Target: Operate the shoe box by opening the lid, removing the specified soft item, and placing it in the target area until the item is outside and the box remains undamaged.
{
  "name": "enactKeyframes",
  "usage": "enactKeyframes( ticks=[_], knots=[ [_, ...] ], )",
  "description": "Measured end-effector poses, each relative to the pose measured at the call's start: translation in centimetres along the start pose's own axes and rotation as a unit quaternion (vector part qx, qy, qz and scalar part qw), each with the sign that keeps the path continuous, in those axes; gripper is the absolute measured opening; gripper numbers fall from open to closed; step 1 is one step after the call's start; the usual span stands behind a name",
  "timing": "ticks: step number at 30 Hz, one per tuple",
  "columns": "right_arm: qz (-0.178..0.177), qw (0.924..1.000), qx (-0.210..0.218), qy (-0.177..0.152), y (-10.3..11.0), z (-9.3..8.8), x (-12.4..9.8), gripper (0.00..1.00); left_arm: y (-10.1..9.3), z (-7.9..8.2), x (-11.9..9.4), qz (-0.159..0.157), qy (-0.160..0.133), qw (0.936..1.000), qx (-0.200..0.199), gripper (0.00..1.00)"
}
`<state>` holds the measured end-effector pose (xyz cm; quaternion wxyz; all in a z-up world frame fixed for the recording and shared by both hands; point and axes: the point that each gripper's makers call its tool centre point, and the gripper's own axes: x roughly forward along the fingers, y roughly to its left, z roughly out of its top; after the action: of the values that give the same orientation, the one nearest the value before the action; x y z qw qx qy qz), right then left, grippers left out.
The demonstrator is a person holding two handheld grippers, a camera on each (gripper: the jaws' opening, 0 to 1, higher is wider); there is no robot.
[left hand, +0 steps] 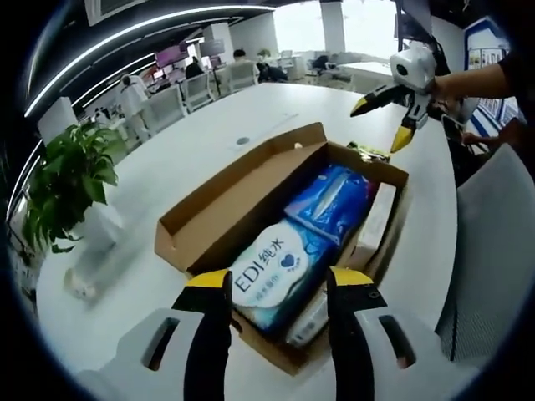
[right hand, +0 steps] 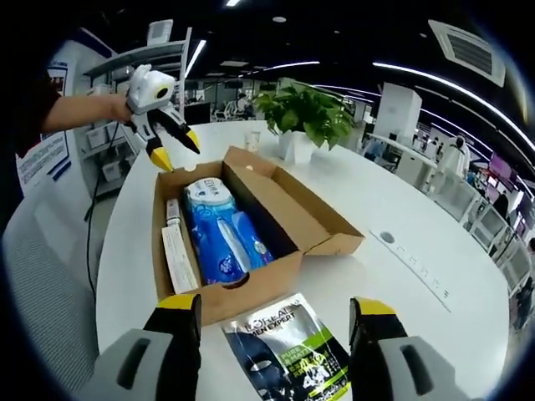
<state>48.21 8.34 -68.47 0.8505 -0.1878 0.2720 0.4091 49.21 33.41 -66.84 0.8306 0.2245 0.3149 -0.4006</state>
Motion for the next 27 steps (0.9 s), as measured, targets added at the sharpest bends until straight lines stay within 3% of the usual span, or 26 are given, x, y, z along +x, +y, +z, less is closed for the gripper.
enactKeyframes(
  ticks=[15,27],
  knots=[
    [0.033,0.9994,-0.012,-0.007,2.5,2.8,2.2,0.74,0.3,-1.4,2.1,-0.026,0.042,0.9975,0.049,0.5],
    [0.061,0.9981,-0.007,-0.002,4.5,3.4,4.0,0.77,-0.2,-1.3,3.9,-0.063,0.067,0.9911,0.097,0.56]
  ],
)
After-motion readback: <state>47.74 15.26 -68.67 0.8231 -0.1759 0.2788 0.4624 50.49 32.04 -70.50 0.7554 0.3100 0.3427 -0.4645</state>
